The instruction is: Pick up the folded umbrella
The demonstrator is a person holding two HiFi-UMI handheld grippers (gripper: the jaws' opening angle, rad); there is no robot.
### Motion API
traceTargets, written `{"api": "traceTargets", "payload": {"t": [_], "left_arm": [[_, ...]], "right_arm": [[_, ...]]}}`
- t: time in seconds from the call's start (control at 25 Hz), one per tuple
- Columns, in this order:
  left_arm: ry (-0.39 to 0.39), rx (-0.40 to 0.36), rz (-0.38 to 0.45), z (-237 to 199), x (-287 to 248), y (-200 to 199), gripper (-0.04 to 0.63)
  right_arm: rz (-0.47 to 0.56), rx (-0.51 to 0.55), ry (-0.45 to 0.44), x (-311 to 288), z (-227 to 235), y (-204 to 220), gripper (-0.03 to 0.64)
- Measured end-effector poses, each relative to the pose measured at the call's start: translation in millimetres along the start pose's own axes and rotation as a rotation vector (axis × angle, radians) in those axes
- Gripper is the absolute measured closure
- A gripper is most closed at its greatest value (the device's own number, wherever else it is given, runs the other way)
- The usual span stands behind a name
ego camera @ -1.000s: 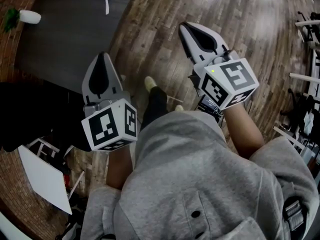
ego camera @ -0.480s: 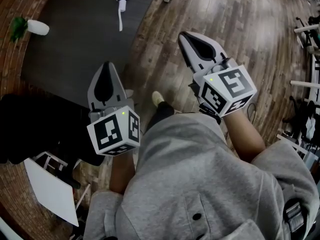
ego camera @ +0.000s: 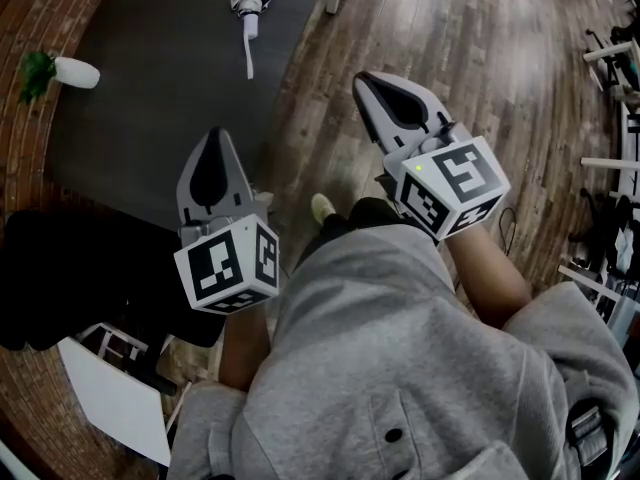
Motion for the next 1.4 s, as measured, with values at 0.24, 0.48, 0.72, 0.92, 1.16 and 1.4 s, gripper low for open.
{"api": "traceTargets", "payload": {"t": [0.24, 0.48, 0.72, 0.92, 1.16, 1.4], "left_arm": [[0.011, 0.007, 0.006, -3, -3, 0, 0.583], [0.014, 0.006, 0.009, -2, -6, -2, 0.583], [0.014, 0.003, 0.008, 1, -16, -2, 0.583], [0.019, -0.003, -0.004, 10, -41, -5, 0.583], [0.028, -0.012, -0.015, 20, -85, -14, 0.583], [0.027, -0.015, -0.030, 25, -139, -27, 0.583]], "right_arm": [[0.017, 0.014, 0.035, 1, 4, -10, 0.592], [0.022, 0.012, 0.044, 1, 13, -12, 0.592], [0.036, 0.015, 0.046, -3, 24, -14, 0.592], [0.036, 0.005, 0.045, -16, 46, -18, 0.592], [0.035, -0.012, 0.040, -42, 79, -28, 0.592], [0.030, -0.023, 0.036, -76, 117, -44, 0.592]]}}
Point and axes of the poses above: the fingertips, and each gripper's own axes: x backward along the fingers, z to its right, y out of its underside, the point moved 2 cm from there along x, backward along the fingers, and after that the axes turned 8 degrees about -y, right-handed, at the moved point
